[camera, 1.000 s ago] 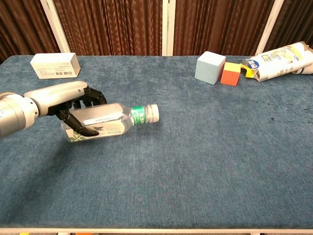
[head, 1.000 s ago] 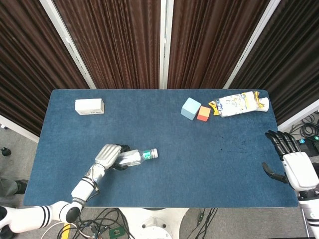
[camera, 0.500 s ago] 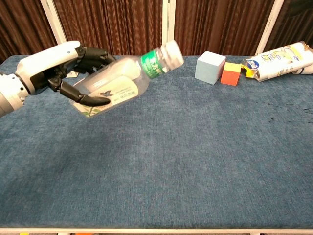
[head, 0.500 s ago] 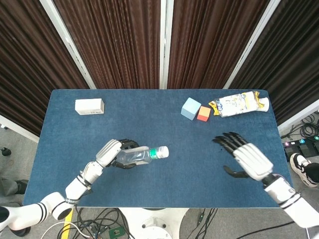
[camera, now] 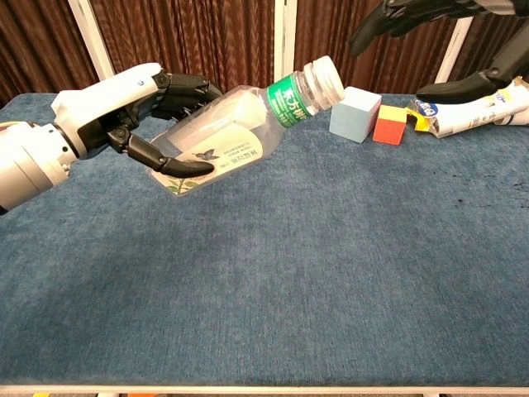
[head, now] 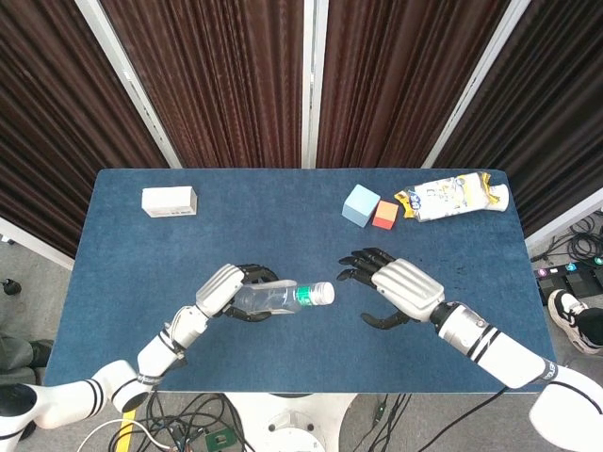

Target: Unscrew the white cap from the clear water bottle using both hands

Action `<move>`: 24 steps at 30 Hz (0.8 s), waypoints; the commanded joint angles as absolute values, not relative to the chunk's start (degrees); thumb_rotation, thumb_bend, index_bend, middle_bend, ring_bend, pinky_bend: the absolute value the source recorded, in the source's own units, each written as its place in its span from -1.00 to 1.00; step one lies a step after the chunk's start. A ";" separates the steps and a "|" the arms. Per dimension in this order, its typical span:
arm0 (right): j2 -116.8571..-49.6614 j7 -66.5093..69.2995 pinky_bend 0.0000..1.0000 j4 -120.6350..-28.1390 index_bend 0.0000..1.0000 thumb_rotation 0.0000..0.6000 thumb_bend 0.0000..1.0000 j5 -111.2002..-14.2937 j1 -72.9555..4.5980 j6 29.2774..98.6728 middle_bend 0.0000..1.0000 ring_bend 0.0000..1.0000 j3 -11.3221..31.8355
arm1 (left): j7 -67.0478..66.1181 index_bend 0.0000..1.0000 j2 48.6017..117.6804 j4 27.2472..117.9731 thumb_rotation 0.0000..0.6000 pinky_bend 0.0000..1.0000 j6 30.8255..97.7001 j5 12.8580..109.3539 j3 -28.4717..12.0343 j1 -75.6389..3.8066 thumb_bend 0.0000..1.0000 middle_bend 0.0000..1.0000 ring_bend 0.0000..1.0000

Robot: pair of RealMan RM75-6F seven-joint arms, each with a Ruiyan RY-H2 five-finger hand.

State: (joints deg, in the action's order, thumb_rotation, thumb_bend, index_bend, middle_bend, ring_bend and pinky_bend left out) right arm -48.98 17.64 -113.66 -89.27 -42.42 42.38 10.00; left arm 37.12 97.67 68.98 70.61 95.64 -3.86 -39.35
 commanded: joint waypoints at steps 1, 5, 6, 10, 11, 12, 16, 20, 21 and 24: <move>-49.51 16.67 -1.00 -113.63 -0.58 0.80 -0.44 -88.18 -43.09 41.56 -0.85 -1.00 10.03 | 36.90 0.01 97.58 69.41 1.00 -0.03 70.72 95.36 -3.92 -39.45 -0.21 -0.01 -0.21; -49.85 15.81 -1.00 -113.57 -0.58 0.80 -0.44 -86.87 -43.46 41.46 -0.86 -1.00 9.99 | 36.47 0.01 97.43 69.98 1.00 -0.03 70.71 95.19 -3.79 -39.69 -0.21 -0.01 -0.21; -49.94 15.66 -1.00 -113.56 -0.58 0.81 -0.44 -86.53 -43.53 41.46 -0.86 -1.00 9.95 | 36.29 0.01 97.40 70.15 1.00 -0.03 70.63 95.16 -3.74 -39.79 -0.21 -0.01 -0.21; -50.24 15.04 -1.00 -113.49 -0.58 0.80 -0.44 -85.83 -43.93 41.03 -0.86 -1.00 9.68 | 35.70 0.01 97.21 70.79 1.00 -0.03 70.43 95.04 -3.79 -40.22 -0.21 -0.01 -0.21; -50.31 14.96 -1.00 -113.51 -0.58 0.80 -0.44 -85.72 -44.03 40.94 -0.86 -1.00 9.62 | 35.53 0.01 97.21 70.94 1.00 -0.03 70.43 95.02 -3.79 -40.28 -0.21 -0.01 -0.21; -50.39 14.83 -1.00 -113.53 -0.58 0.80 -0.44 -85.62 -44.14 40.80 -0.86 -1.00 9.51 | 35.36 0.01 97.21 71.14 1.00 -0.03 70.42 94.95 -3.78 -40.34 -0.21 -0.01 -0.21; -50.52 14.56 -1.00 -113.67 -0.58 0.81 -0.44 -85.54 -44.40 40.65 -0.86 -1.00 9.22 | 34.84 0.01 97.11 71.52 1.00 -0.03 70.02 94.50 -3.83 -40.60 -0.21 -0.01 -0.21; -50.38 14.41 -1.00 -113.95 -0.58 0.80 -0.44 -85.67 -44.46 40.97 -0.86 -1.00 9.06 | 34.44 0.01 96.98 71.83 1.00 -0.03 69.56 93.93 -3.85 -40.73 -0.21 -0.01 -0.21; -50.34 14.38 -1.00 -114.00 -0.58 0.81 -0.44 -85.68 -44.49 41.06 -0.86 -1.00 9.05 | 34.32 0.01 96.92 71.97 1.00 -0.03 69.53 93.88 -3.80 -40.76 -0.21 -0.01 -0.21; -50.27 14.52 -1.00 -114.18 -0.58 0.81 -0.44 -85.75 -44.62 41.17 -0.86 -1.00 8.99 | 34.03 0.00 96.86 72.17 1.00 -0.03 69.40 93.68 -3.76 -40.82 -0.21 -0.01 -0.21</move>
State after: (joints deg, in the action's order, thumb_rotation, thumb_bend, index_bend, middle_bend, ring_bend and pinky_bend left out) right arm -50.28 14.50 -114.15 -85.73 -44.60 41.16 9.00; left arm 34.05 96.87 72.14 69.44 93.72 -3.77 -40.81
